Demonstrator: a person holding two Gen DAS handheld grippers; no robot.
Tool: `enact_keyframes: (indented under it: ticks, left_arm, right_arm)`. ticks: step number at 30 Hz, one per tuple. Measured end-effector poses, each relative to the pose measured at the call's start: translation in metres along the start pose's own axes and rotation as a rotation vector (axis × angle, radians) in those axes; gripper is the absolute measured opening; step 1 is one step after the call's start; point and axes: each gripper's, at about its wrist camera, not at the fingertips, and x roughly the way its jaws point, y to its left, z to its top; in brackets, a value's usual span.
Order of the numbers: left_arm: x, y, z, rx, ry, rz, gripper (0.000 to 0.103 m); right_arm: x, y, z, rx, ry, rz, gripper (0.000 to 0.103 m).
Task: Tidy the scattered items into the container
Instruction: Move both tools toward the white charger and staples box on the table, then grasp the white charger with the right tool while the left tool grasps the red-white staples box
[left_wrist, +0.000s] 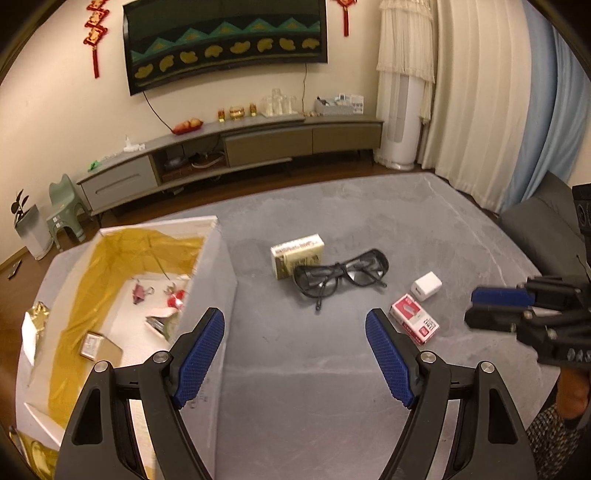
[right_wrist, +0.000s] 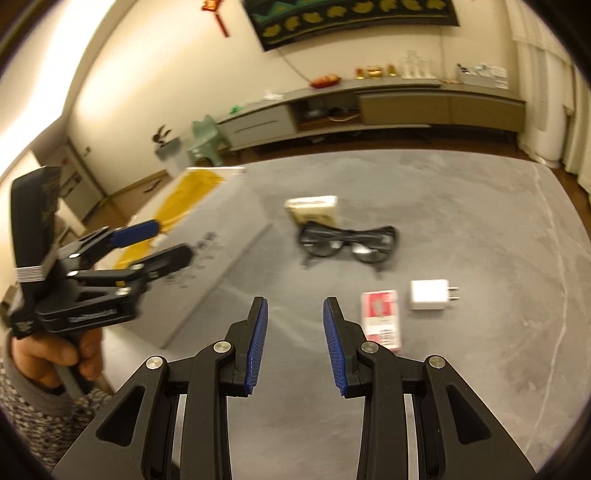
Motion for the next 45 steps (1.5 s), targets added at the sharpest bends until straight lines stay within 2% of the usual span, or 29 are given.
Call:
enact_keyframes:
  ticks: [5,12,16,18,19,20,21,22,25,27,30,33,36,41,45]
  left_arm:
    - [0.022,-0.006,-0.001,-0.003,0.029,-0.033,0.079]
    - [0.055,-0.019,-0.003,-0.002,0.080,-0.072,0.079]
    - [0.071,-0.026,-0.006,0.006,0.105,-0.101,0.079]
    - [0.082,-0.029,-0.007,0.008,0.129,-0.101,0.079]
    - [0.087,-0.030,-0.007,0.009,0.137,-0.103,0.079]
    - [0.088,-0.031,-0.007,0.011,0.131,-0.113,0.079]
    - [0.090,-0.032,-0.008,0.014,0.129,-0.119,0.079]
    - [0.094,-0.033,-0.009,0.018,0.140,-0.115,0.079]
    - [0.099,-0.035,-0.014,0.037,0.145,-0.125,0.079]
    - [0.100,-0.040,-0.017,0.055,0.137,-0.152,0.079]
    - [0.101,-0.053,-0.022,0.123,0.105,-0.214,0.079]
    - [0.110,-0.070,-0.027,0.233,0.085,-0.219,0.079]
    - [0.119,-0.084,-0.032,0.304,0.102,-0.234,0.079]
    - [0.126,-0.090,-0.035,0.282,0.126,-0.254,0.080]
    - [0.138,-0.099,-0.041,0.250,0.157,-0.283,0.080]
  right_arm:
    - [0.035,-0.025,-0.008,-0.013,0.064,-0.080,0.034]
    - [0.070,-0.049,-0.015,0.013,0.113,-0.086,0.035]
    - [0.085,-0.049,-0.019,-0.003,0.132,-0.079,0.036]
    - [0.088,-0.044,-0.022,-0.003,0.131,-0.020,0.037]
    - [0.090,-0.043,-0.022,0.011,0.142,0.032,0.037]
    - [0.089,-0.045,-0.022,0.060,0.154,0.137,0.037]
    - [0.086,-0.047,-0.021,0.100,0.156,0.206,0.037]
    - [0.081,-0.050,-0.018,0.108,0.150,0.221,0.037]
    - [0.065,-0.059,-0.004,0.038,0.092,0.086,0.040]
    - [0.058,-0.067,0.005,-0.050,0.052,-0.062,0.044]
    - [0.065,-0.073,0.012,-0.245,0.062,-0.217,0.050]
    - [0.080,-0.078,0.011,-0.356,0.126,-0.234,0.051]
    - [0.091,-0.091,0.011,-0.314,0.137,-0.216,0.052]
    - [0.094,-0.095,0.010,-0.251,0.129,-0.132,0.053]
    - [0.102,-0.089,0.011,-0.208,0.135,-0.157,0.059]
